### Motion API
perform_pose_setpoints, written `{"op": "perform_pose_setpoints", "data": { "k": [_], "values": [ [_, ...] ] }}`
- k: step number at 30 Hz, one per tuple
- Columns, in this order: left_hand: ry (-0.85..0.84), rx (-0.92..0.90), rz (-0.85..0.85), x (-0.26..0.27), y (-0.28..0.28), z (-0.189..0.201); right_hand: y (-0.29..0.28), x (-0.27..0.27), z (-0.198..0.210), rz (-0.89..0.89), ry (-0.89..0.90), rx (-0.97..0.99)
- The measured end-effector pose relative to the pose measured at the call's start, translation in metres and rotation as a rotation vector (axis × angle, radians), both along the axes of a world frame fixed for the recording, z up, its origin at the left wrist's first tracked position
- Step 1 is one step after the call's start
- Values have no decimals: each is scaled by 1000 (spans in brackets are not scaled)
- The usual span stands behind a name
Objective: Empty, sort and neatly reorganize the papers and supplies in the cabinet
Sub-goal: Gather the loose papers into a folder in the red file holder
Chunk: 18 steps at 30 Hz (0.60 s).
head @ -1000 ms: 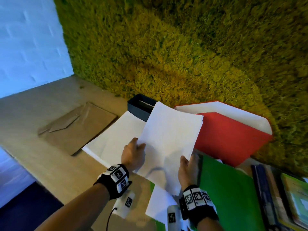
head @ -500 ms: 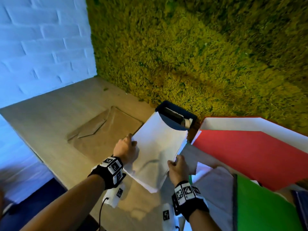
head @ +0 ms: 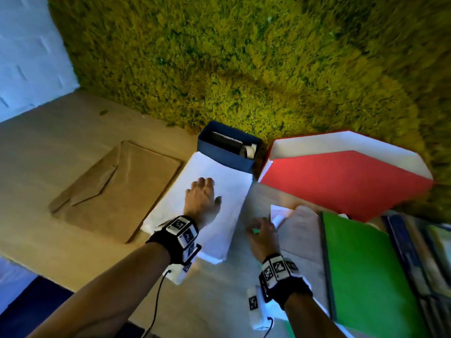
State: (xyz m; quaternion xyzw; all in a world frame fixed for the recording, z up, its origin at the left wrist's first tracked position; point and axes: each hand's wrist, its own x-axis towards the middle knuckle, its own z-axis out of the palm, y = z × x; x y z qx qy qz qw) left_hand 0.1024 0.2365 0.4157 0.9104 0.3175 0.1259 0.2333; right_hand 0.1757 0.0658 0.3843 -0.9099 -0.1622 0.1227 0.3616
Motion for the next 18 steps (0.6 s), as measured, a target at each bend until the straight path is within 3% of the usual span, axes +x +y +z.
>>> {"op": "perform_pose_setpoints", "data": {
  "k": [4, 9, 14, 18],
  "values": [
    [80, -147, -254, 31, -57, 0, -46, 9, 3, -88, -33, -6],
    [318, 8, -486, 59, -125, -21, -104, 21, 5, -181, 19, -29],
    [410, -65, -386, 79, -154, -34, -151, 33, 1, -225, 87, -63],
    [356, -64, -352, 87, -166, -30, -172, 40, -4, -225, 178, -22]
  ]
}}
